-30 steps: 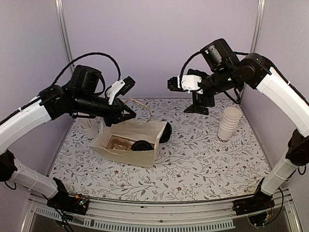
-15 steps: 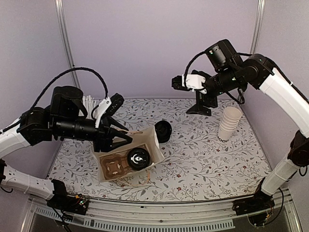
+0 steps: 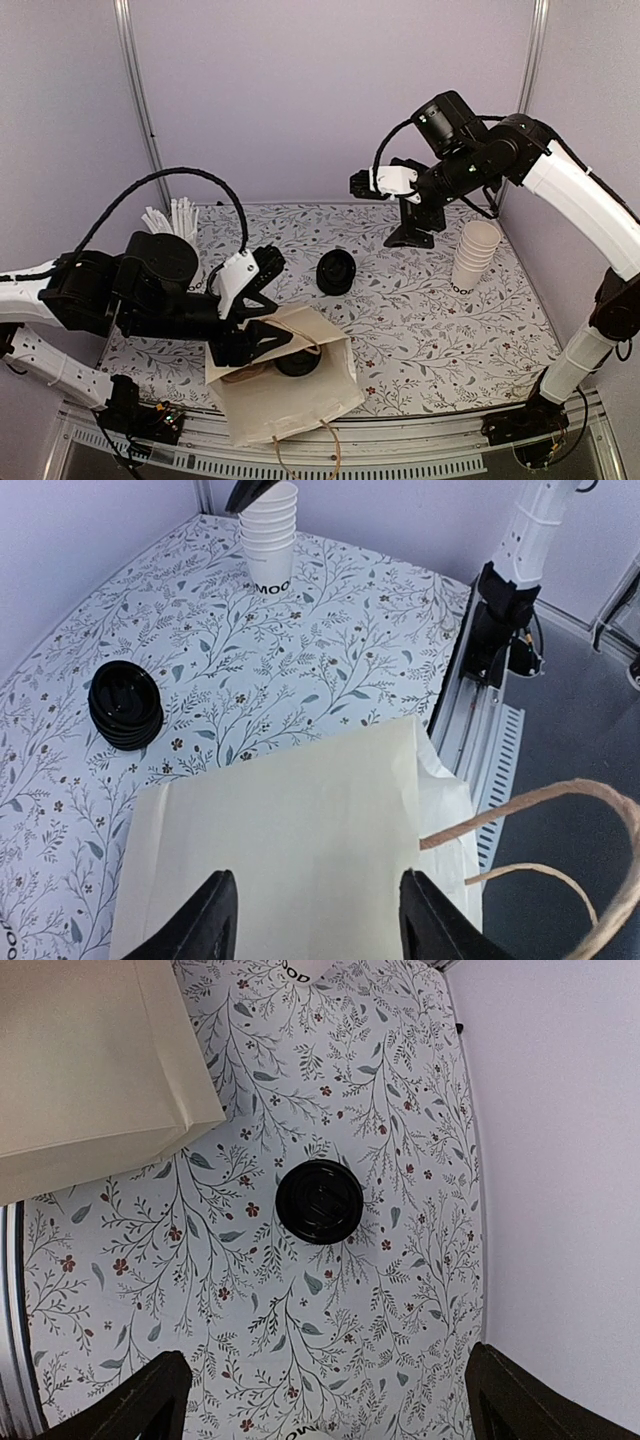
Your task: Pack the takeout coffee
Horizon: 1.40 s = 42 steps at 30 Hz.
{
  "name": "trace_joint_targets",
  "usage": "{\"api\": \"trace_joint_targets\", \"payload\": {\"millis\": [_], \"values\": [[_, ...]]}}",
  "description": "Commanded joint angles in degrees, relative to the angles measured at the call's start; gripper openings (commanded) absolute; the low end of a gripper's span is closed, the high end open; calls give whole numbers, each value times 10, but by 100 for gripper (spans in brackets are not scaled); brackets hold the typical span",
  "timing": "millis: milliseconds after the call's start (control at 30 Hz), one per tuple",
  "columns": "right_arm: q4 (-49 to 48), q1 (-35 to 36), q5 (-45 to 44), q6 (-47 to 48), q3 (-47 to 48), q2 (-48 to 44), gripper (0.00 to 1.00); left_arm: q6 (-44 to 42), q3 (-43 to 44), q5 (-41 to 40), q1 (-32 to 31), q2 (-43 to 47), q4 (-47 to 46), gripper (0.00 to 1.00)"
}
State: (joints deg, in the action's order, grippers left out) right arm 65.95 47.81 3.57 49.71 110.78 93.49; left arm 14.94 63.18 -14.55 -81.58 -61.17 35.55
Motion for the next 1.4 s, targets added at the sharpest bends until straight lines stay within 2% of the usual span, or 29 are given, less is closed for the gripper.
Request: {"api": "trace_joint_targets", "payload": {"millis": [0, 100, 200, 400, 600, 767, 1133, 1267, 1367], "values": [[17, -3, 13, -2, 13, 6, 99, 9, -5, -62, -14, 5, -17, 57], [15, -4, 11, 0, 14, 10, 99, -7, -9, -76, -13, 9, -27, 58], [15, -4, 12, 0, 13, 12, 99, -19, -8, -95, -6, 13, -25, 64], [13, -4, 13, -1, 12, 12, 99, -37, -3, -108, 78, 14, -10, 74], [10, -4, 23, 3, 11, 11, 99, -78, 5, -77, 198, 2, -7, 80], [10, -4, 50, 5, 19, 17, 99, -107, 28, -23, 267, -11, -10, 84], [-24, -5, 97, 9, -12, 16, 99, -117, 125, 26, 358, 2, 70, 95], [-40, -7, 111, 10, -24, 16, 99, -118, 130, 61, 396, -8, 87, 95], [-45, -9, 125, 10, -27, 17, 99, -108, 150, 87, 402, -17, 105, 94]]}}
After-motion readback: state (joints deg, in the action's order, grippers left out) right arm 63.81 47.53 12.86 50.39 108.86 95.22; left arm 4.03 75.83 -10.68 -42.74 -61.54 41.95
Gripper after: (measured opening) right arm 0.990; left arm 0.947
